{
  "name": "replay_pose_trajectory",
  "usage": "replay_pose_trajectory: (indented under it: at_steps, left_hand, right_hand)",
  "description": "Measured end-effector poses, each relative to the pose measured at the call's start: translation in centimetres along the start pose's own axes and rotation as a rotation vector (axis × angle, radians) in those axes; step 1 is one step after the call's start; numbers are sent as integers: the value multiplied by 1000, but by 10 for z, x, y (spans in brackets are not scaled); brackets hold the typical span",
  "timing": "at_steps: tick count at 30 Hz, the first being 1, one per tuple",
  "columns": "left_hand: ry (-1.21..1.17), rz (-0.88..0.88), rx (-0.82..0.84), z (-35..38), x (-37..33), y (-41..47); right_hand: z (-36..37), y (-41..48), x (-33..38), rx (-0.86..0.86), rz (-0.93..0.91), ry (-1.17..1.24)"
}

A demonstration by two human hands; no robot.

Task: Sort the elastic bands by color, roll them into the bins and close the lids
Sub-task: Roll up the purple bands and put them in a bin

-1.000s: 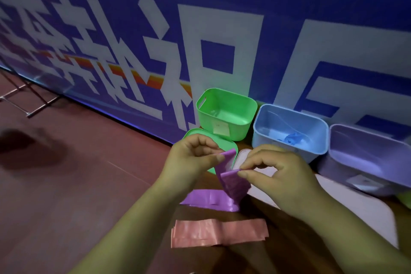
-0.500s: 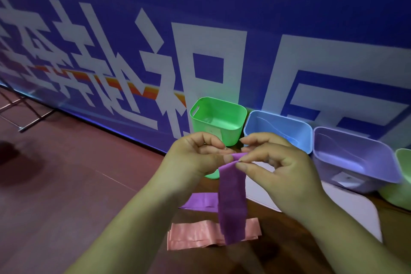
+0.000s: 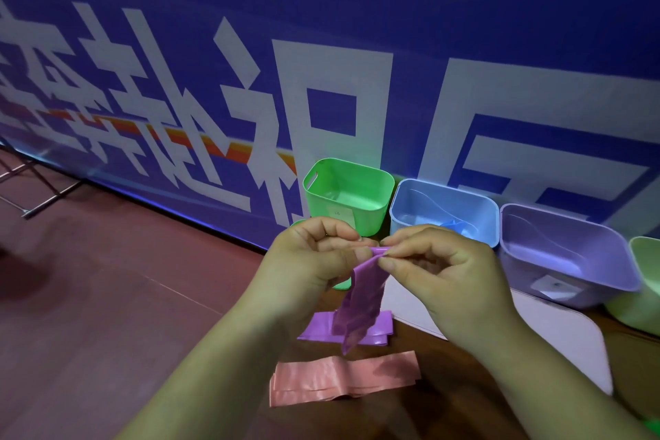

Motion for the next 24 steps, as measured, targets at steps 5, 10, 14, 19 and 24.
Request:
replay_pose_trajectory:
  at_steps: [5, 10, 14, 19, 24]
  left_hand:
    - [-24, 32, -1, -5, 2, 3]
    - [29, 163, -42, -16, 12, 5]
    - [57, 265, -82, -17, 23, 7]
    - [45, 257, -69, -24, 31, 14]
    - [121, 210, -83, -34, 43, 27]
  right_hand:
    - [6, 2, 1, -22, 37, -16]
    - [11, 4, 0, -75, 101, 19]
    - [16, 4, -6, -40, 159, 23]
    - [22, 5, -19, 8, 237, 9]
    - [29, 4, -33, 54, 332, 64]
Point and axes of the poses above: each hand's wrist, its own y-axis towards the middle knuckle, its own z-axis out of the palm, x = y × z, the point moved 1 cm from there along y, towards the middle knuckle, and after that the axes turned 14 degrees about -x, right-handed, at the moved point
